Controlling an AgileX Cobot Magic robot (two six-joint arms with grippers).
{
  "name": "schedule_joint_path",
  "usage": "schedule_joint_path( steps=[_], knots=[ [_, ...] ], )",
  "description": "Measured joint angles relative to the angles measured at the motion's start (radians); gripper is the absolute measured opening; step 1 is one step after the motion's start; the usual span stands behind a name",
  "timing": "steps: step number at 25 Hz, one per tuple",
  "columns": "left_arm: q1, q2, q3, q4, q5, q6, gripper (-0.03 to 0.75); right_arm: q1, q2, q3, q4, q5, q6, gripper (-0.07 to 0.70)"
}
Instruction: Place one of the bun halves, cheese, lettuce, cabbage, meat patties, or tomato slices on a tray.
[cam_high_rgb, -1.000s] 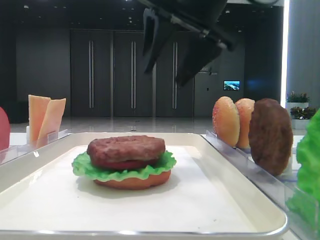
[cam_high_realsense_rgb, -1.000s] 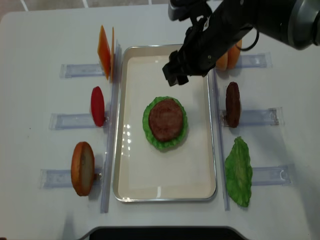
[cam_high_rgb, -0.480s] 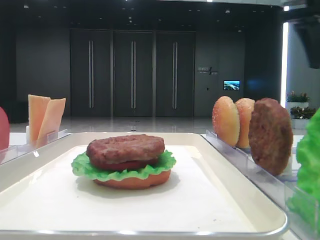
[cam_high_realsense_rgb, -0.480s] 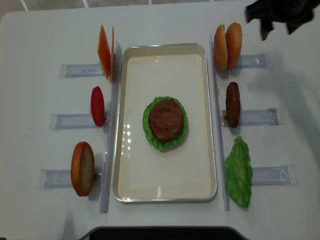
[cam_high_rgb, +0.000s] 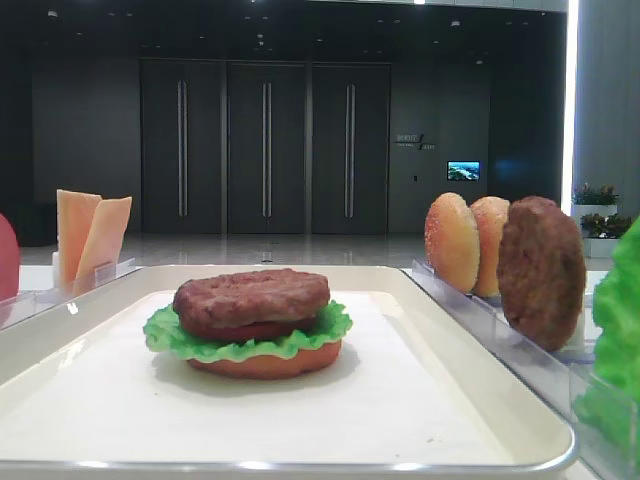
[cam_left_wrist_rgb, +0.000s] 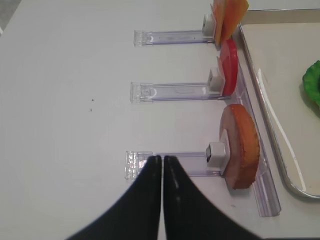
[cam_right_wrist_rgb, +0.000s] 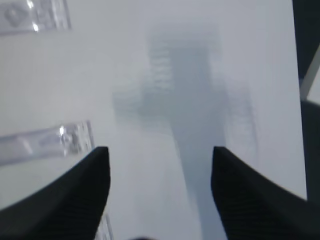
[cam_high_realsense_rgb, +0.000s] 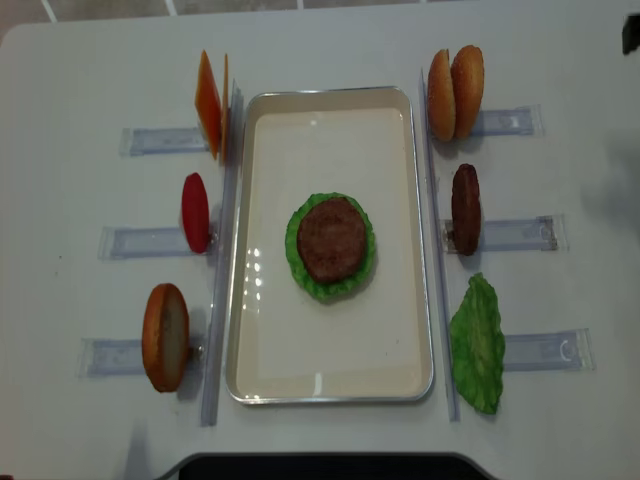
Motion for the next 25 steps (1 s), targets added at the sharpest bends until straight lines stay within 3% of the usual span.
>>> schedule_joint_path(
  steps=[6, 11, 17, 19, 25],
  knots=[
    [0.000, 0.000, 0.000, 0.000, 0.000, 0.000, 0.000, 0.001, -0.418, 0.452, 0.001, -0.011, 0.014, 0.420],
    [0.000, 0.000, 0.000, 0.000, 0.000, 0.000, 0.000, 0.001, -0.789, 0.678, 0.005, -0.003, 0.016, 0.420],
    [0.000, 0.000, 0.000, 0.000, 0.000, 0.000, 0.000, 0.001, -1.164, 0.777, 0.047, -0.019, -0.006, 0.419],
    [0.000, 0.000, 0.000, 0.000, 0.000, 0.000, 0.000, 0.001, -1.257, 0.796, 0.067, -0.053, -0.020, 0.418],
    [0.000, 0.000, 0.000, 0.000, 0.000, 0.000, 0.000, 0.001, -1.442, 0.805, 0.131, -0.070, -0.122, 0.396]
  ],
)
